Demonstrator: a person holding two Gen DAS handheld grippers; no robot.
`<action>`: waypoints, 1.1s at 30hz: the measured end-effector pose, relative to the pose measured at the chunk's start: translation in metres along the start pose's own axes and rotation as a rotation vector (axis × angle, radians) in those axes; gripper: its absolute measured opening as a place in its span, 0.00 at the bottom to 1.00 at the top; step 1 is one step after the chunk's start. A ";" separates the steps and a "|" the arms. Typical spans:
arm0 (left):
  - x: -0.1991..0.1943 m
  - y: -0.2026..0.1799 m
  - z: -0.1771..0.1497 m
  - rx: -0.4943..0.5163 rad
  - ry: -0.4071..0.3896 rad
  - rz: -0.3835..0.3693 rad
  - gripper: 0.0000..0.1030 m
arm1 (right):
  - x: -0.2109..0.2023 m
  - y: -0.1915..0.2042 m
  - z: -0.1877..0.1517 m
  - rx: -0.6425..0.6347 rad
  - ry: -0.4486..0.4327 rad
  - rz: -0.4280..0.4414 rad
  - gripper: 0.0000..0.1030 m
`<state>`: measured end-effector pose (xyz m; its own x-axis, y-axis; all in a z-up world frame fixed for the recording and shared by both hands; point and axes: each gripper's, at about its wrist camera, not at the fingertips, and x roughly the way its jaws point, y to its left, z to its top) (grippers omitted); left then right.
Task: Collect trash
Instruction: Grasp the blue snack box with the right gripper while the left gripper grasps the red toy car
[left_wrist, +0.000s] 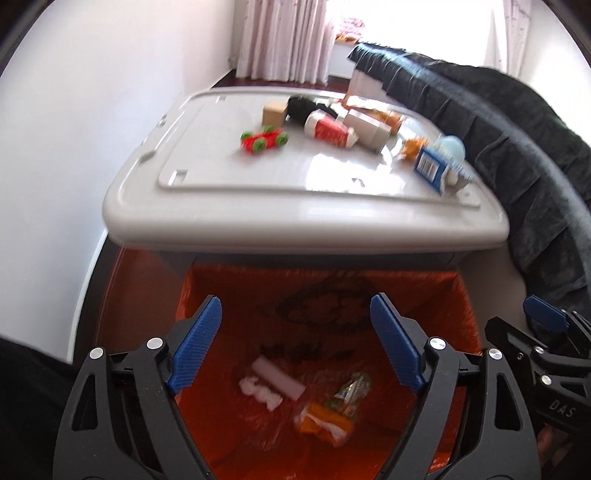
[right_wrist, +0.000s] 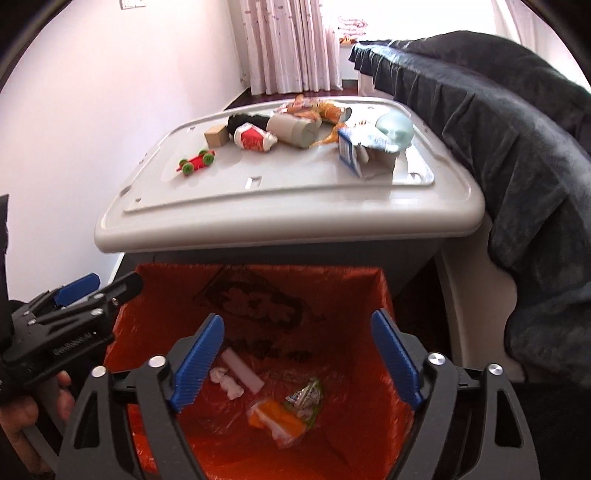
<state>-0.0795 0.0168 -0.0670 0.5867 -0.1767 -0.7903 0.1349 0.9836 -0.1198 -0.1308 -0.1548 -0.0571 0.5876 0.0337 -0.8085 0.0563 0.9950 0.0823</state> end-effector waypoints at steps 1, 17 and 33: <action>-0.001 -0.001 0.005 0.006 -0.017 -0.003 0.79 | -0.002 -0.002 0.009 -0.013 -0.029 -0.016 0.82; 0.046 0.008 0.092 0.041 -0.099 0.063 0.86 | 0.111 -0.046 0.149 -0.097 -0.136 -0.191 0.95; 0.081 0.030 0.127 0.043 -0.097 -0.027 0.86 | 0.148 -0.065 0.173 -0.051 -0.041 -0.110 0.51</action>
<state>0.0734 0.0273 -0.0578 0.6568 -0.2083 -0.7247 0.1850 0.9762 -0.1130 0.0915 -0.2308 -0.0811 0.6128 -0.0791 -0.7863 0.0815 0.9960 -0.0367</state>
